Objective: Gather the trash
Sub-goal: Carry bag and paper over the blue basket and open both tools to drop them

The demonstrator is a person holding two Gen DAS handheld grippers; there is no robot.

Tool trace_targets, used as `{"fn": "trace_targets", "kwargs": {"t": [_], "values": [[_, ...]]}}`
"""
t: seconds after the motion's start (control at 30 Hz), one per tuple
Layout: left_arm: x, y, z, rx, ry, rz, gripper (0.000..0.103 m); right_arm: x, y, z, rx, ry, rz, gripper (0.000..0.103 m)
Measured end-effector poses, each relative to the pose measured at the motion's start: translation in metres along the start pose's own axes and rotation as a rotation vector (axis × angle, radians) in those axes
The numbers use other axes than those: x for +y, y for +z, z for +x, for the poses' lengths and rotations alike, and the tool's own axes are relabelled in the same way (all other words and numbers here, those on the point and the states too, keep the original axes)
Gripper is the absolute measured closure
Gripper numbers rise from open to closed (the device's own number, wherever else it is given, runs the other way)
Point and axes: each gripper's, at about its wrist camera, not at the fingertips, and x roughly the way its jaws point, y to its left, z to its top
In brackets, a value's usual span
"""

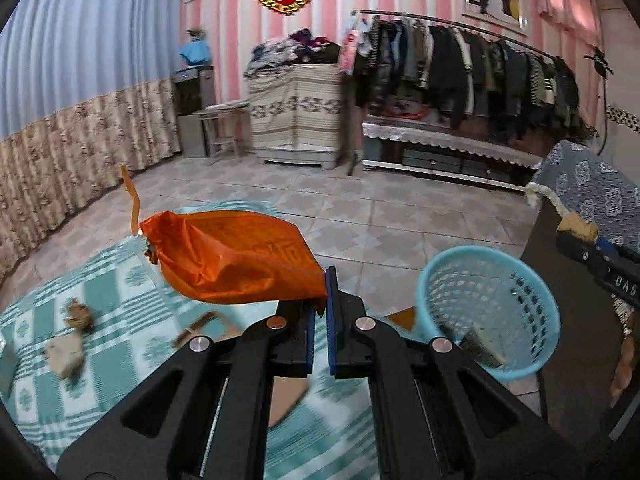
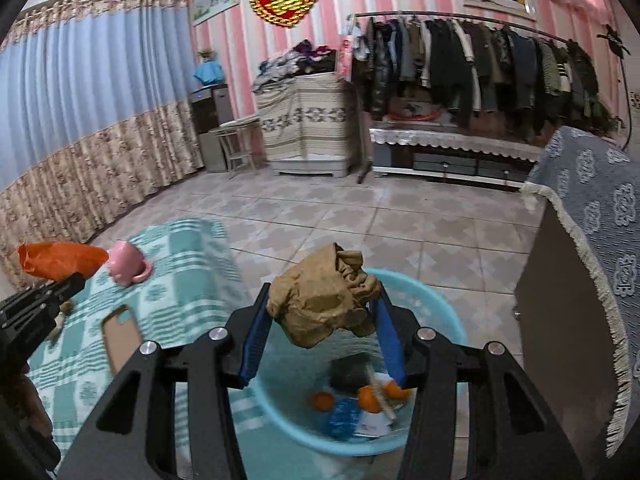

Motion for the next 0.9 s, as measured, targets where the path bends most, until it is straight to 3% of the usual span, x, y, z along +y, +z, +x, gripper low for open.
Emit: {"fn": "trace_targets", "kwargs": {"t": [0.13, 0.33, 0.5, 0.7, 0.9], "values": [[-0.023, 0.006, 0.016, -0.001, -0.048, 0.011, 0.100, -0.036, -0.003, 0.006, 0.028, -0.020, 0.077, 0.054], [-0.068, 0.007, 0.042, 0.021, -0.125, 0.055, 0.100, -0.051, -0.007, 0.007, 0.042, -0.075, 0.093, 0.054], [-0.104, -0.001, 0.062, 0.062, -0.193, 0.160, 0.100, -0.075, -0.017, 0.017, 0.092, -0.115, 0.174, 0.054], [-0.137, -0.003, 0.095, 0.116, -0.295, 0.178, 0.100, -0.091, -0.026, 0.035, 0.123, -0.127, 0.222, 0.054], [-0.161, -0.009, 0.122, 0.150, -0.311, 0.209, 0.100, -0.104, -0.026, 0.030, 0.101, -0.160, 0.277, 0.054]]}}
